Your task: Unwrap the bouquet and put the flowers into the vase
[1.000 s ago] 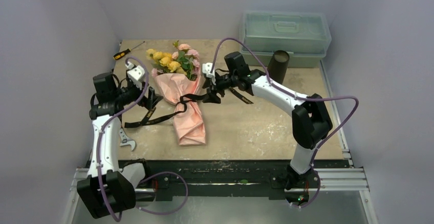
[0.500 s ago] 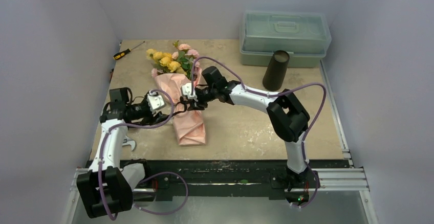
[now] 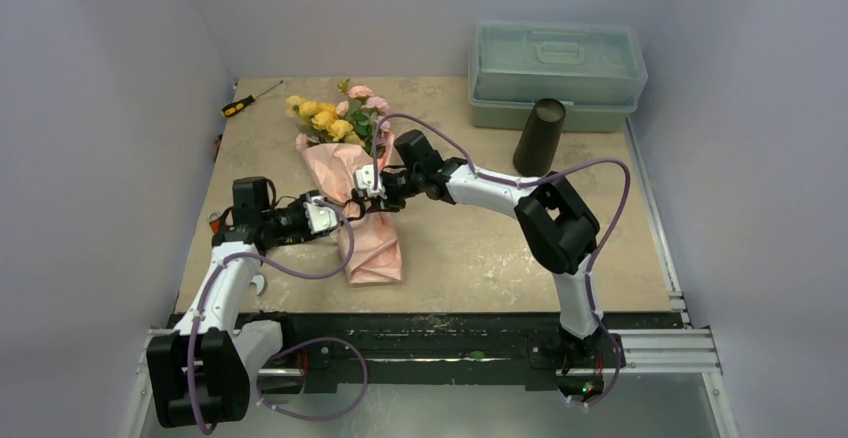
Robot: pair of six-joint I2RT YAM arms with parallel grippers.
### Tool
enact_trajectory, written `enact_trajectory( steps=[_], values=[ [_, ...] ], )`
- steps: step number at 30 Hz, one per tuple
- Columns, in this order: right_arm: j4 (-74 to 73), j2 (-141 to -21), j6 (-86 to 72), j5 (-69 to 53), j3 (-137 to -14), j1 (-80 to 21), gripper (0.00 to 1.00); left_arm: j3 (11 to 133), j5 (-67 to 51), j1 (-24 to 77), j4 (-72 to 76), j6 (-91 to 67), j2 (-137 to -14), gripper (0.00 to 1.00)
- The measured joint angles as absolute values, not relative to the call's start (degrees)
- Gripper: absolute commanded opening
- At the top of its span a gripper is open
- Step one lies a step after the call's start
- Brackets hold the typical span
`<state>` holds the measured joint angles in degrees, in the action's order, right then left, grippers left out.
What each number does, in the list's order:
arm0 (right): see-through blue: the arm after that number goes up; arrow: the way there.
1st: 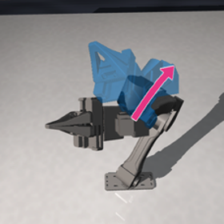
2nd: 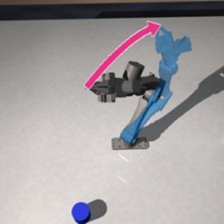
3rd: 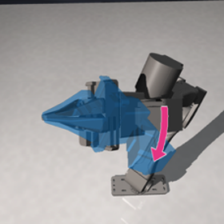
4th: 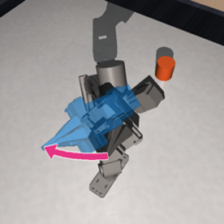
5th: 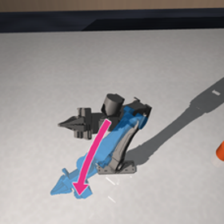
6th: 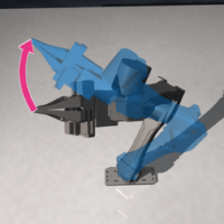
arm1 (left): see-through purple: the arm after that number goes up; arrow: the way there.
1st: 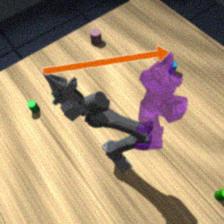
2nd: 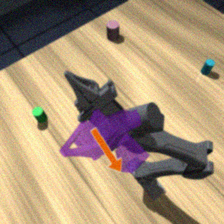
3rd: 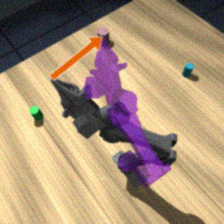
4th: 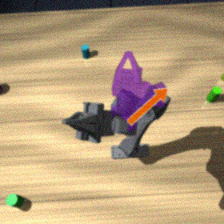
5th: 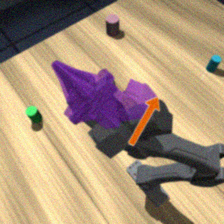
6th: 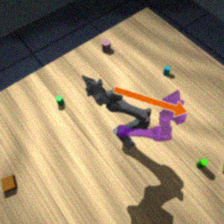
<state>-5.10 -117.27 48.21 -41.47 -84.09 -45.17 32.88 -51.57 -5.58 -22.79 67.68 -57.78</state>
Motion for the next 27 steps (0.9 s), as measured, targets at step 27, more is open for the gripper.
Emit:
enact_trajectory(
  steps=[27],
  values=[
    [-6.90,-122.67,50.04,-37.34,-89.32,-43.55,0.00,32.56,-46.57,2.31,-11.25,77.93,-70.72,0.25]
  ],
)
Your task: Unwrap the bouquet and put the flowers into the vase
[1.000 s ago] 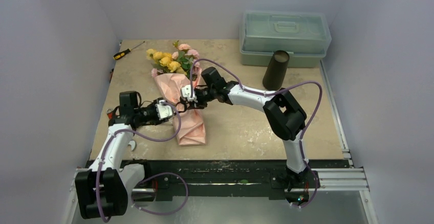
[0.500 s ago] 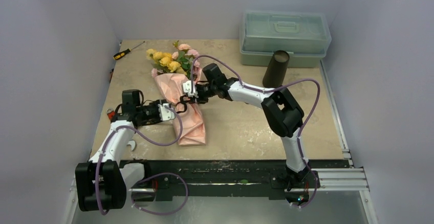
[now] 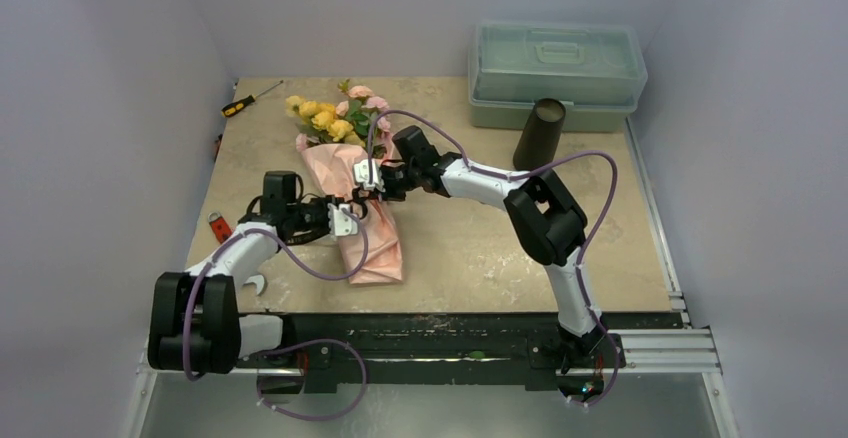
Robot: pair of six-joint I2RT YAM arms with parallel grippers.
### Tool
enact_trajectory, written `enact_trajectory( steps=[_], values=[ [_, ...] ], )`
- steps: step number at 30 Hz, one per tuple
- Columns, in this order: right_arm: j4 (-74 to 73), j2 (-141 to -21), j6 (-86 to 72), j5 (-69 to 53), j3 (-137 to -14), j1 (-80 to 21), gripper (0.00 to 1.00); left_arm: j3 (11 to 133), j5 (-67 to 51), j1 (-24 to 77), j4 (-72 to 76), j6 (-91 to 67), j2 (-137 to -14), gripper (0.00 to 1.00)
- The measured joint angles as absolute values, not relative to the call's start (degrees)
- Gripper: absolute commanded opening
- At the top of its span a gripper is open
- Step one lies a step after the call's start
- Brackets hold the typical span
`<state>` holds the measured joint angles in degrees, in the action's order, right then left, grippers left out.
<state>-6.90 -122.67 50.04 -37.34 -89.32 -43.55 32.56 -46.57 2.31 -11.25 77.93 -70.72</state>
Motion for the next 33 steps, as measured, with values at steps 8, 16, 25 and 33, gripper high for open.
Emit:
enact_trajectory(
  steps=[8,16,25,33],
  values=[
    [-6.87,-122.67,50.22,-36.77,-89.32,-43.55,0.00,32.56,-43.48,4.64,-3.55,75.31,-75.66,0.19],
    [-6.83,-122.65,50.26,-36.99,-89.12,-43.55,0.00,33.39,-42.61,4.64,-0.91,74.32,-78.39,0.25],
    [-6.81,-122.63,50.48,-37.26,-88.38,-43.55,0.00,33.41,-41.17,4.64,3.29,71.99,-81.34,0.26],
    [-6.81,-122.61,50.65,-37.95,-87.72,-43.40,0.00,34.00,-41.28,4.21,2.42,72.07,-80.36,0.24]
  ],
)
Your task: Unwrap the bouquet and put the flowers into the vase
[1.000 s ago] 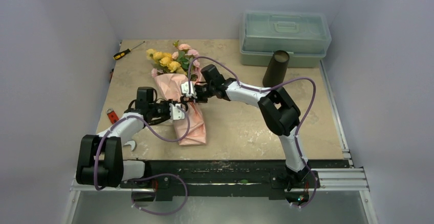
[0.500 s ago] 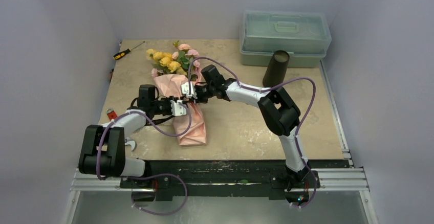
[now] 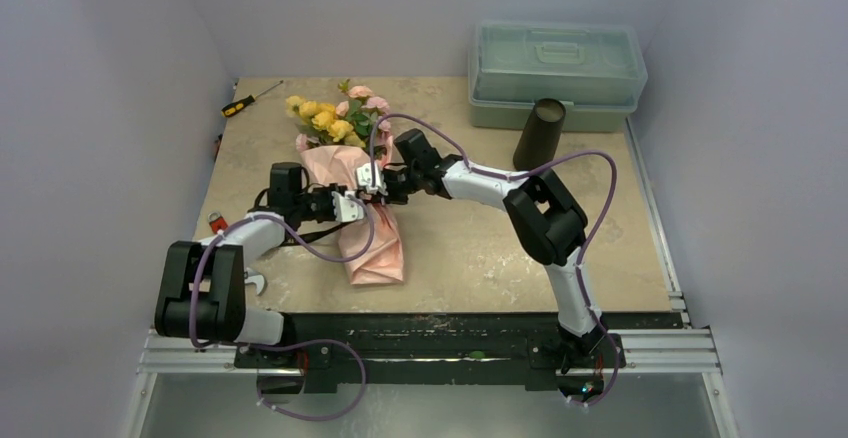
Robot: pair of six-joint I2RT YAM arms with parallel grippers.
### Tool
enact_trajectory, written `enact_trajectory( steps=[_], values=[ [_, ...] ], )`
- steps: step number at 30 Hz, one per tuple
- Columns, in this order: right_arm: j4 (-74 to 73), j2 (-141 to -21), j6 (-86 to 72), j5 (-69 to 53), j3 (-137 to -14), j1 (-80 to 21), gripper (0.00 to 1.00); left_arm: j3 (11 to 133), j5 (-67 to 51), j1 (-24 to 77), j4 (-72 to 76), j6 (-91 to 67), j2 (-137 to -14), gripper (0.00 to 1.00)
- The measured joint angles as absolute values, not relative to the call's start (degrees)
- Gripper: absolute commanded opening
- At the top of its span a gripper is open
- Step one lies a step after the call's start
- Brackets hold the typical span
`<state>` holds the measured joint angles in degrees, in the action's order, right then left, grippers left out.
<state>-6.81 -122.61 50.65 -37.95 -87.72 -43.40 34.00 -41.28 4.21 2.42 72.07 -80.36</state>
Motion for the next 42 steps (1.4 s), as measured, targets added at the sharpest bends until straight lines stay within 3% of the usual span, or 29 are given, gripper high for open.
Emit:
enact_trajectory(
  steps=[6,10,22,26,29,31,36,42],
  values=[
    [-6.83,-122.15,50.61,-38.74,-87.33,-42.92,0.00,35.48,-41.19,4.14,3.62,71.09,-84.01,0.15],
    [-6.83,-121.21,50.41,-38.76,-86.85,-42.57,0.00,35.83,-40.77,4.14,4.12,70.91,-85.49,0.00],
    [-10.04,-118.80,52.82,-39.70,-83.26,-38.76,0.00,35.92,-39.94,-0.12,4.97,65.98,-83.79,0.00],
    [-11.81,-118.21,54.13,-39.75,-82.32,-37.85,0.20,35.86,-40.05,-0.84,4.54,65.58,-83.07,0.00],
    [-12.93,-117.97,54.06,-39.86,-82.30,-37.93,0.32,35.83,-40.03,-0.27,4.47,65.52,-81.71,0.11],
    [-13.04,-117.78,53.56,-39.90,-82.30,-38.17,0.37,35.83,-40.01,0.30,4.58,65.08,-80.68,0.12],
    [-13.04,-117.56,51.62,-40.10,-82.41,-38.65,0.45,35.83,-40.16,1.80,4.67,63.81,-79.07,0.25],
    [-12.23,-117.56,47.81,-40.29,-83.74,-39.46,0.46,35.86,-40.16,3.97,5.02,63.35,-78.94,0.37]
  ],
)
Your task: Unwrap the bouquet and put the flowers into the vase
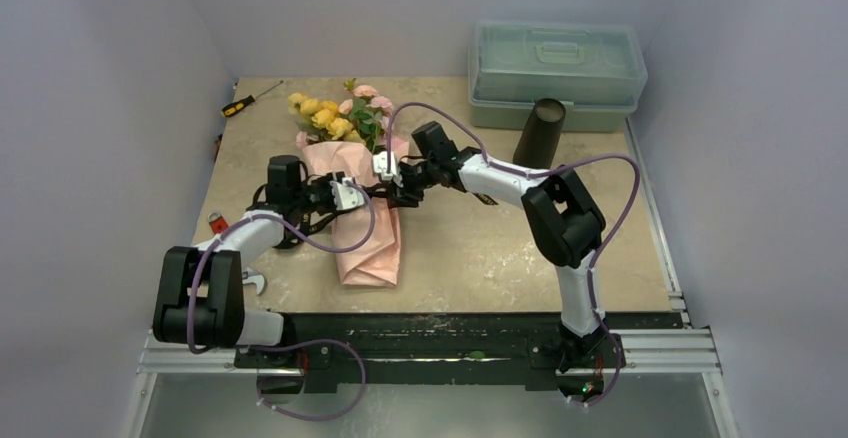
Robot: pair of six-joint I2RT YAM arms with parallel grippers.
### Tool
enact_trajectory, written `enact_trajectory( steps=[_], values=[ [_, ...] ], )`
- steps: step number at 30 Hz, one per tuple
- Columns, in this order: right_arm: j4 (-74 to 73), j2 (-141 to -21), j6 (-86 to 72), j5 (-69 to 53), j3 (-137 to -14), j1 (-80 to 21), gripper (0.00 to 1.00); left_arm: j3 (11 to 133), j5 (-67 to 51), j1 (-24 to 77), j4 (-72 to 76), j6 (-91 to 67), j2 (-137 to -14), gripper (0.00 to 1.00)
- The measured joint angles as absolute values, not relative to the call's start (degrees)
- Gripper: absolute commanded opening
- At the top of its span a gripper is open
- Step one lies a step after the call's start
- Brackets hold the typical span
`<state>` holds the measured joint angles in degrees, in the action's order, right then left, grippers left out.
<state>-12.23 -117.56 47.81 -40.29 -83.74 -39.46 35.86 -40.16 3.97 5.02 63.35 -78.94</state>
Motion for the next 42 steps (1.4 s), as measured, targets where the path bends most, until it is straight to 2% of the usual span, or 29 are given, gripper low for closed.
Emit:
enact_trajectory(
  steps=[4,7,12,14,26,27,28,29,31,32,33,37,42],
  values=[
    [-11.11,-117.60,45.39,-40.47,-85.84,-40.14,0.42,35.86,-40.10,5.58,5.65,62.57,-79.05,0.34],
    [-10.46,-117.80,44.49,-40.45,-86.98,-40.32,0.30,36.01,-39.77,6.44,6.46,62.43,-80.03,0.26],
    [-10.33,-117.84,44.60,-40.45,-87.13,-40.38,0.06,36.23,-37.71,6.61,6.96,61.47,-82.46,0.02],
    [-10.59,-117.84,45.06,-40.45,-87.13,-40.38,0.00,36.23,-37.15,6.55,7.05,60.73,-82.54,0.00],
    [-13.78,-117.23,47.22,-40.14,-82.63,-37.01,0.00,36.10,-36.38,0.69,8.03,57.65,-79.09,0.00],
    [-14.24,-116.97,47.59,-40.12,-82.32,-36.67,0.02,36.03,-36.40,0.36,7.70,58.02,-78.70,0.00],
    [-14.83,-116.73,47.90,-40.10,-82.17,-36.38,0.14,35.97,-36.40,0.30,7.49,58.22,-78.46,0.01],
    [-15.44,-116.46,48.14,-40.12,-82.15,-36.18,0.25,35.86,-36.62,0.27,7.03,58.59,-78.04,0.10],
    [-16.36,-115.94,48.45,-40.14,-82.15,-35.94,0.34,35.77,-36.97,0.51,6.20,59.29,-77.32,0.21],
    [-16.60,-115.81,48.14,-40.21,-82.19,-35.94,0.35,35.77,-37.06,0.89,5.87,59.35,-76.86,0.28],
    [-16.71,-115.72,47.86,-40.42,-82.32,-36.01,0.36,35.77,-37.15,1.37,5.69,59.37,-76.40,0.31],
    [-16.69,-115.72,46.15,-41.54,-83.48,-36.71,0.39,35.79,-37.63,4.60,5.72,59.31,-75.55,0.38],
    [-15.46,-115.72,43.64,-42.19,-85.95,-37.87,0.38,35.99,-37.67,7.86,6.28,59.37,-76.73,0.44]
  ],
)
